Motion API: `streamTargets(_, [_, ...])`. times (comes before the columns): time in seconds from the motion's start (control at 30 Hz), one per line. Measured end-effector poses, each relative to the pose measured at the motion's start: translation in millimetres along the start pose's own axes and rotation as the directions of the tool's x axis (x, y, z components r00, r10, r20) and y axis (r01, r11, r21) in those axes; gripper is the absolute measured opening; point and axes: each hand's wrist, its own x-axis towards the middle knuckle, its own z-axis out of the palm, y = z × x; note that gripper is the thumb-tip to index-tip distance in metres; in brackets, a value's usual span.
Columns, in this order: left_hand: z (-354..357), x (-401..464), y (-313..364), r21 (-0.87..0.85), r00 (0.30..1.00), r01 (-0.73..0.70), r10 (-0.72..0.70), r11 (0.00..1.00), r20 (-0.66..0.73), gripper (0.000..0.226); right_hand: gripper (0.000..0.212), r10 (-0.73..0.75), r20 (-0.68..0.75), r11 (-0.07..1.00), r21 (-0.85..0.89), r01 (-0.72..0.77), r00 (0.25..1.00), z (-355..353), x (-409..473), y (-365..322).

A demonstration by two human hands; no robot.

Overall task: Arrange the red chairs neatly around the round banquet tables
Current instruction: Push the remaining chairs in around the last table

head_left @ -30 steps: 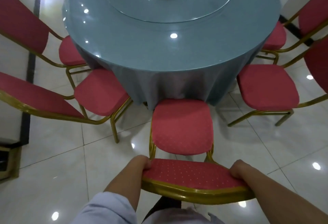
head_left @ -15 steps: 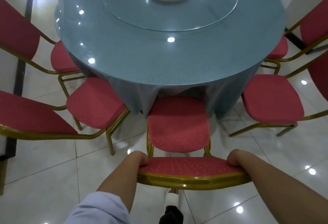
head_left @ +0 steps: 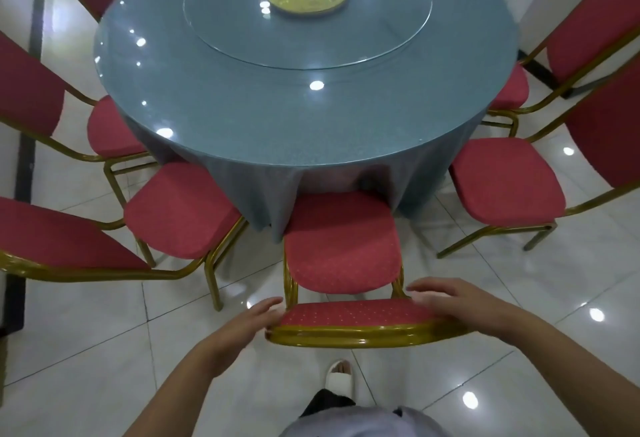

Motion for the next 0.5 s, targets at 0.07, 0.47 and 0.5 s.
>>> streamTargets(0.07, [5.3, -25.1, 4.5, 0.113, 0.986, -0.119, 0.104, 0.987, 0.133, 0.073, 0.062, -0.039, 0.076, 0.971, -0.232, 0.056, 0.996, 15.8, -19.3, -4.8])
streamTargets(0.47, [24.1, 1.3, 7.8, 0.416, 0.867, -0.32, 0.44, 0.851, -0.233, 0.045, 0.007, -0.357, -0.332, 0.745, -0.665, 0.052, 0.873, 45.1, 10.4, -7.9])
streamTargets(0.5, [22.5, 2.6, 13.5, 0.425, 0.872, -0.317, 0.437, 0.848, -0.222, 0.046, 0.006, -0.365, -0.352, 0.752, -0.658, 0.05, 0.862, 42.8, 14.4, -8.0])
